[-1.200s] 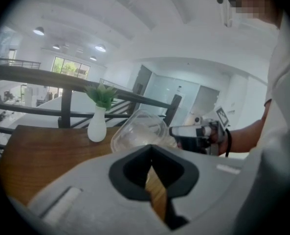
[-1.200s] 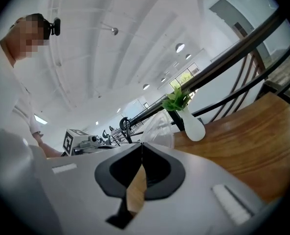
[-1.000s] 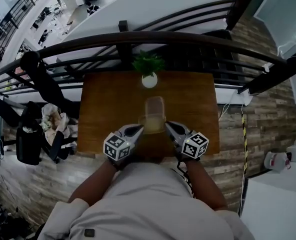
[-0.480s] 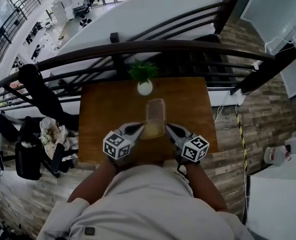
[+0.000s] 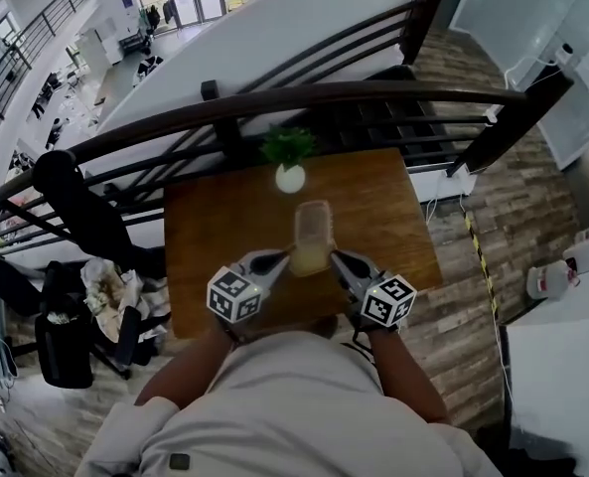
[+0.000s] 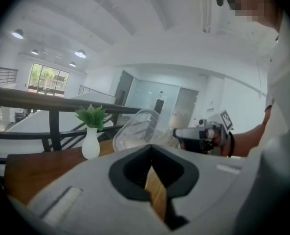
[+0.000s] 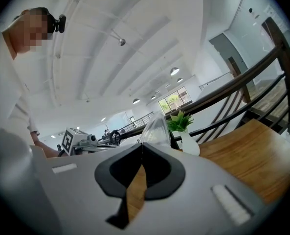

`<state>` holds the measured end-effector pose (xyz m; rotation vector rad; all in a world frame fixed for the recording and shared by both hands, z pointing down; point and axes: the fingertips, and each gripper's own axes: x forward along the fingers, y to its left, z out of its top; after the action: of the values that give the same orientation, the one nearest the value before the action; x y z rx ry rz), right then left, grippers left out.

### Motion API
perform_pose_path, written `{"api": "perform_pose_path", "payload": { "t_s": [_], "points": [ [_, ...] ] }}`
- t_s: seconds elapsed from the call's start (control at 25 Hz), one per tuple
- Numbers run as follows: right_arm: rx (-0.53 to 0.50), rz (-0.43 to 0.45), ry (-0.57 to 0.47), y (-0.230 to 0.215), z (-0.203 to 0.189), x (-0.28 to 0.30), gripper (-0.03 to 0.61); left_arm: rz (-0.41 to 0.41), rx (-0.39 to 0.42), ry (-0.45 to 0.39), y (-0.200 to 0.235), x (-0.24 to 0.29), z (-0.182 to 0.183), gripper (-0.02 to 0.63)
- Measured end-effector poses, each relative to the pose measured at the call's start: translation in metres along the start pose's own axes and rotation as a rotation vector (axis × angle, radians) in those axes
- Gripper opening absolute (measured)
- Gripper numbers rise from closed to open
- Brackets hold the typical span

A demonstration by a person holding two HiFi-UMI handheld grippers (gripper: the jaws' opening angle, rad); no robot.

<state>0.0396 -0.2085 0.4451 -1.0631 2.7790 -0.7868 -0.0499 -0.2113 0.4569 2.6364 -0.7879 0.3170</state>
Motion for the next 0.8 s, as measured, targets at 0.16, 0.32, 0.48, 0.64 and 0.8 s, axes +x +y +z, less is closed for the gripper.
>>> {"api": "perform_pose_path", "payload": {
  "t_s": [0.16, 0.32, 0.48, 0.64, 0.8],
  "points": [
    [-0.012, -0.047, -0.036, 0.027, -0.013, 0.001, 0.006, -0.044, 0.027, 0.001, -0.007, -0.03, -0.007, 0.003],
    [-0.007, -0.095, -0.071, 0.058, -0.028, 0.001, 0.006, -0.079, 0.039, 0.003, -0.013, -0.066, -0.017, 0.003],
    [-0.001, -0.14, -0.102, 0.093, -0.053, -0.001, 0.006, -0.121, 0.043, 0.022, -0.02, -0.102, -0.042, 0.003],
    [0.007, -0.169, -0.112, 0.122, -0.077, -0.007, 0.006, -0.156, 0.048, 0.031, -0.032, -0.13, -0.062, 0.003],
    [0.014, -0.199, -0.115, 0.148, -0.091, -0.02, 0.006, -0.194, 0.04, 0.039, -0.052, -0.149, -0.071, 0.003]
  ]
}}
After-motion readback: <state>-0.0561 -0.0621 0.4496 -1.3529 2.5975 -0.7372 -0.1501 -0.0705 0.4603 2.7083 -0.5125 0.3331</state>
